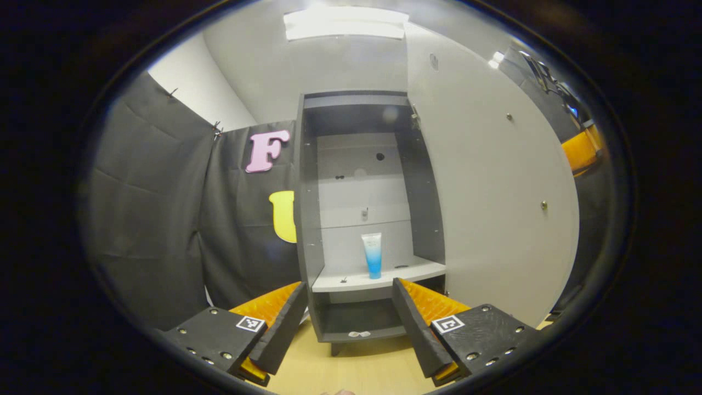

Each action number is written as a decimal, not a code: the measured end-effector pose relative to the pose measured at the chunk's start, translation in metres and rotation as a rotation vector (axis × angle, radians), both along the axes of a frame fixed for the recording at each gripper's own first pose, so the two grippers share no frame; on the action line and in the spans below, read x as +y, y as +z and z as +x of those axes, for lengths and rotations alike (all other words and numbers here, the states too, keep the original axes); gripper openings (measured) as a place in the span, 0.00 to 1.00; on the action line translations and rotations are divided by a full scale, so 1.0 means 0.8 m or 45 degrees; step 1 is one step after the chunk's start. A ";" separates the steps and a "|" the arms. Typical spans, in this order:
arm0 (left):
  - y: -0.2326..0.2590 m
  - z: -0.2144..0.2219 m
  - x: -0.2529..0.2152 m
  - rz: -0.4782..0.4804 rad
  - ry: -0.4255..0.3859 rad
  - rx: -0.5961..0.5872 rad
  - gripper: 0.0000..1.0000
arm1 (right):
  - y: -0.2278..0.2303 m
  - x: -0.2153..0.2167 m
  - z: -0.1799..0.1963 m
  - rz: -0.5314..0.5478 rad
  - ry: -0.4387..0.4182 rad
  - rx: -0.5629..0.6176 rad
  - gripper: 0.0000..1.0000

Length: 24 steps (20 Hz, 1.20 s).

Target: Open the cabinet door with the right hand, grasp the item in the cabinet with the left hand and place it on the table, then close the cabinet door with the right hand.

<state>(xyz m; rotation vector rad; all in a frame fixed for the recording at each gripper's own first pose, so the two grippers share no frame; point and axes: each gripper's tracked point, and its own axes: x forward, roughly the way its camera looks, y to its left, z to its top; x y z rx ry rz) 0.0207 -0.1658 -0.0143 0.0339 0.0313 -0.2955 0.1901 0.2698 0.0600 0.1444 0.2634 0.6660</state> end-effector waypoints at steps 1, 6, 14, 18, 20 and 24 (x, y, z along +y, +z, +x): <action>-0.001 -0.001 -0.005 0.001 -0.007 -0.001 0.92 | 0.000 -0.005 0.000 0.003 -0.016 -0.002 0.07; 0.001 -0.010 -0.022 -0.004 -0.026 -0.003 0.92 | -0.001 -0.021 0.004 0.009 -0.094 -0.015 0.07; -0.002 -0.021 -0.040 -0.003 -0.016 0.013 0.92 | -0.006 -0.052 0.020 0.071 -0.294 0.007 0.06; 0.002 -0.030 -0.053 0.007 0.001 0.002 0.92 | -0.003 -0.035 0.012 0.107 -0.243 0.014 0.11; 0.006 -0.032 -0.060 0.001 0.015 -0.001 0.92 | -0.002 -0.047 0.013 0.071 -0.240 0.004 0.14; 0.013 -0.034 -0.073 0.003 0.050 -0.011 0.92 | 0.004 -0.035 -0.007 0.153 -0.173 0.027 0.34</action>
